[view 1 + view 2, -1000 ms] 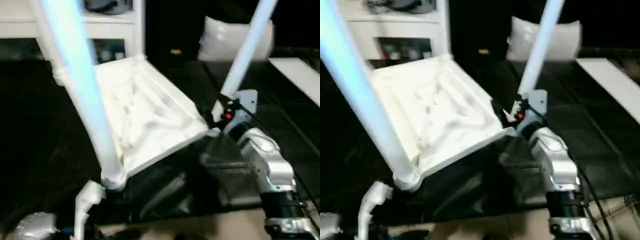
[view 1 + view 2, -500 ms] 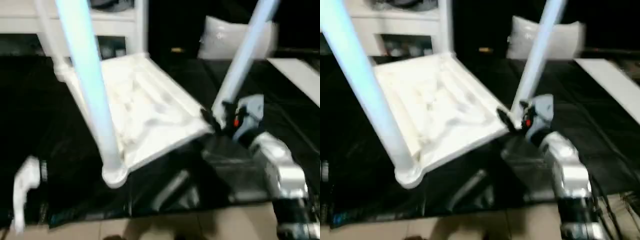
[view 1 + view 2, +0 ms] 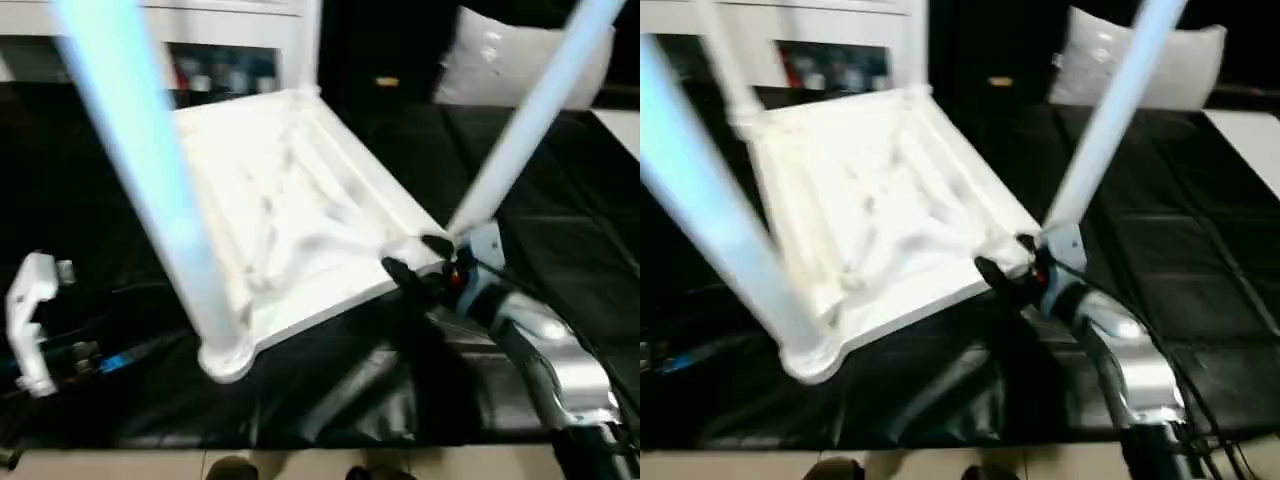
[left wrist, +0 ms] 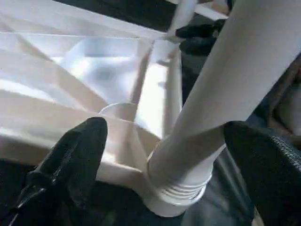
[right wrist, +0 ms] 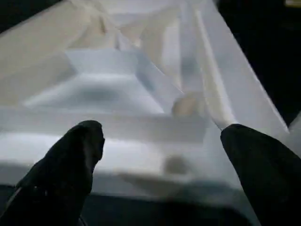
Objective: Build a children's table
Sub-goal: Rotate table base
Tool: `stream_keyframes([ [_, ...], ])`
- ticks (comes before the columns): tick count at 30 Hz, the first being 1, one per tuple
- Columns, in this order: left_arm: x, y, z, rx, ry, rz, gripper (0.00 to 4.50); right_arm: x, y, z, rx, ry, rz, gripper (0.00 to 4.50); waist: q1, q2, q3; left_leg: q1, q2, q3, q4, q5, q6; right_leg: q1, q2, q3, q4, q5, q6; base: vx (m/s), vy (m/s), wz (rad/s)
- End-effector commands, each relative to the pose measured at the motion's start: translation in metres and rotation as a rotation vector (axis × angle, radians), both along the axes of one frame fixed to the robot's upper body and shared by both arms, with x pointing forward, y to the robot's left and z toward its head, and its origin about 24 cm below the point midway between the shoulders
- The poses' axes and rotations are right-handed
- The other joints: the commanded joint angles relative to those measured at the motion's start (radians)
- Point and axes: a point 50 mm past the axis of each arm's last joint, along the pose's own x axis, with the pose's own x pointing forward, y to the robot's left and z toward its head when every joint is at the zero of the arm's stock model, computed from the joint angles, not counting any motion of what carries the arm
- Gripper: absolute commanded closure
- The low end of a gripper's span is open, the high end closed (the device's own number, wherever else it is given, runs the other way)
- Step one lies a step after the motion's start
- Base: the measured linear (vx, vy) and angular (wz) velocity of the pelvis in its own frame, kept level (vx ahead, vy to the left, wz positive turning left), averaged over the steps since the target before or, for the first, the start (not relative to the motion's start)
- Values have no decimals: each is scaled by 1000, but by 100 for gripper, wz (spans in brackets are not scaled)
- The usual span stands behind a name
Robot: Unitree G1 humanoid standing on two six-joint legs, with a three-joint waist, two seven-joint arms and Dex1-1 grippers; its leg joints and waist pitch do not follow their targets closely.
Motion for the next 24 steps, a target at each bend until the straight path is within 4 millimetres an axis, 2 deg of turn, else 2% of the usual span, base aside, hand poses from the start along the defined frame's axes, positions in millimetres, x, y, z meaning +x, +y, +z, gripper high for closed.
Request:
stream_keyframes([
  [1, -1, -13, 2, -38, 4, -53, 9, -4, -2, 2, -6, 16, 21, 0, 0, 25, -77, -4, 9, 7, -50, -65, 39, 67, -56, 56, -63, 75, -212, 0, 0, 0],
  [2, 0, -20, 2, -57, 5, -73, 9, -9, -4, 3, -20, 29, 54, 0, 0, 24, -76, -6, 10, 8, -51, -82, 39, 67, -57, 55, -65, 51, -216, 0, 0, 0],
  [3, 0, -28, 3, -82, 5, -99, 9, -15, -8, 2, -45, 52, 80, 0, 0, 20, -74, -6, 11, 9, -51, -100, 40, 68, -59, 56, -69, 16, -212, 0, 0, 0],
  [7, 4, -44, 3, -122, 1, -139, 9, -23, -16, -2, -102, 99, 85, 0, 3, 20, -69, -6, 12, 9, -51, -120, 34, 67, -62, 56, -80, -98, -187, 0, 0, 0],
  [9, 5, -53, 1, -141, 4, -168, 9, -26, -16, -5, -125, 125, 83, 0, 3, 15, -66, -5, 11, 9, -52, -151, 27, 65, -64, 56, -90, -200, -160, 0, 0, 0],
  [10, 5, -53, 1, -141, 4, -168, 9, -26, -16, -5, -125, 125, 83, 0, 3, 14, -66, -6, 10, 8, -52, -153, 25, 67, -65, 56, -91, -221, -152, 0, 0, 0],
  [11, 4, -63, 0, -158, 9, -199, 9, -27, -18, -9, -156, 150, 63, 0, 2, 15, -69, -5, 11, 7, -51, -144, 21, 65, -64, 56, -92, -241, -136, 0, 0, 0],
  [14, 9, -81, 0, -192, -13, -221, 9, -20, -22, -16, -203, 145, -34, 0, 1, 13, -76, -3, 11, 8, -48, -127, 14, 62, -62, 55, -90, -223, -140, 0, 0, 0],
  [15, 11, -87, 1, -204, -21, -229, 9, -16, -22, -17, -220, 133, -63, 0, 2, 18, -78, -2, 11, 8, -47, -131, 10, 60, -63, 55, -88, -214, -147, 0, 0, 0],
  [17, 15, -102, 2, -232, -26, -263, 9, -5, -21, -21, -250, 108, -120, 0, 1, 14, -82, -1, 11, 9, -45, -132, 2, 60, -62, 54, -86, -210, -149, 0, 0, 0],
  [19, 15, -108, 2, -240, -25, -283, 9, -1, -20, -23, -255, 100, -137, 0, 3, 15, -83, -3, 9, 9, -43, -129, -5, 61, -64, 54, -84, -203, -151, 0, 0, 0],
  [21, 17, -120, 3, -248, -24, -318, 9, 7, -14, -27, -250, 95, -154, 0, 3, 10, -88, -8, 7, 9, -41, -107, -2, 66, -63, 55, -78, -163, -141, 0, 0, 0],
  [22, 17, -128, 4, -266, -19, -350, 9, 11, -9, -29, -241, 98, -151, 0, 2, 14, -90, -6, 8, 9, -40, -103, -2, 64, -62, 55, -75, -152, -144, 0, 0, 0],
  [24, 16, -142, 8, -313, -10, -407, 9, 16, -1, -32, -233, 104, -141, 0, 0, 13, -93, -9, 6, 9, -38, -95, -6, 67, -61, 54, -73, -123, -151, 0, 0, 0],
])
